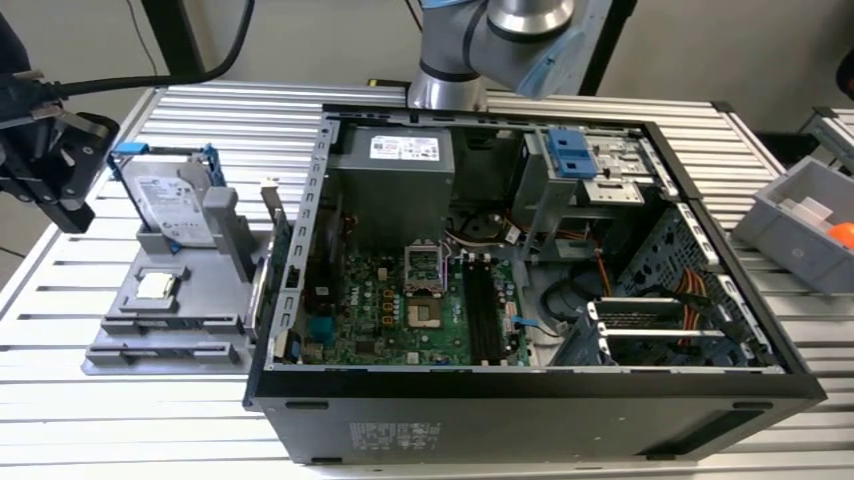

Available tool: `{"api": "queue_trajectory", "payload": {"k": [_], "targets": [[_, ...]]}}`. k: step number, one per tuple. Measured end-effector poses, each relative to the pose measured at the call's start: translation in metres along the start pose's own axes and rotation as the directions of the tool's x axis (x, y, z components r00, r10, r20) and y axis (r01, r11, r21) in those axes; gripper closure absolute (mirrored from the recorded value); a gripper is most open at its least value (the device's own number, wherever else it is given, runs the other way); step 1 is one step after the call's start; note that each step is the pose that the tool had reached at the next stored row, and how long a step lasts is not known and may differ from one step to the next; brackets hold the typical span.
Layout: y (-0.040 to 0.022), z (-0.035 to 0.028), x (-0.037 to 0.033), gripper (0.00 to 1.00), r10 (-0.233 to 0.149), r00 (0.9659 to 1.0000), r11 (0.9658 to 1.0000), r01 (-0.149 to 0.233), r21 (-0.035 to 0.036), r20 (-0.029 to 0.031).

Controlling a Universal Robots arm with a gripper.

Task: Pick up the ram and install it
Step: 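Pick up the ram and move it above insertion slot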

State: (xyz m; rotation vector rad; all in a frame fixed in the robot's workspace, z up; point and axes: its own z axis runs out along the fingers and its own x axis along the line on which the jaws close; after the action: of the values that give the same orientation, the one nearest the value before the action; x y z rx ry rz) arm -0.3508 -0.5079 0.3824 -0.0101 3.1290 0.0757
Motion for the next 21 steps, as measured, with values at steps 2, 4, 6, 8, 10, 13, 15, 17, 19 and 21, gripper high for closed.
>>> {"api": "queue_trajectory", "payload": {"k": [2, 4, 6, 8, 10, 13, 15, 17, 19, 21], "targets": [[0.0, -0.0001, 0.0, 1.0, 0.0, 1.0, 1.0, 0.0, 0.0002, -0.0002], [0.0, -0.0001, 0.0, 1.0, 0.0, 1.0, 1.0, 0.0, 0.0001, 0.0], [-0.0001, 0.0, 0.0, 1.0, 0.001, 1.0, 1.0, -0.001, 0.0, 0.0001], [-0.0001, 0.0, 0.0, 1.0, 0.001, 1.0, 1.0, -0.001, 0.0, 0.0], [-0.0002, 0.0, 0.0, 1.0, 0.001, 1.0, 1.0, -0.001, 0.0001, 0.0], [-0.0002, -0.0001, 0.0, 1.0, 0.001, 1.0, 1.0, -0.001, 0.0001, 0.0], [-0.0002, -0.0001, 0.0, 1.0, 0.002, 1.0, 1.0, -0.002, 0.0001, 0.0], [-0.0002, 0.0, 0.0, 1.0, 0.002, 1.0, 1.0, -0.002, 0.0001, 0.0001], [-0.0003, -0.0001, 0.0, 1.0, 0.002, 1.0, 1.0, -0.002, 0.0001, 0.0], [-0.0003, -0.0001, 0.0, 1.0, -0.001, 1.0, 1.0, 0.001, 0.0001, 0.0]]}}
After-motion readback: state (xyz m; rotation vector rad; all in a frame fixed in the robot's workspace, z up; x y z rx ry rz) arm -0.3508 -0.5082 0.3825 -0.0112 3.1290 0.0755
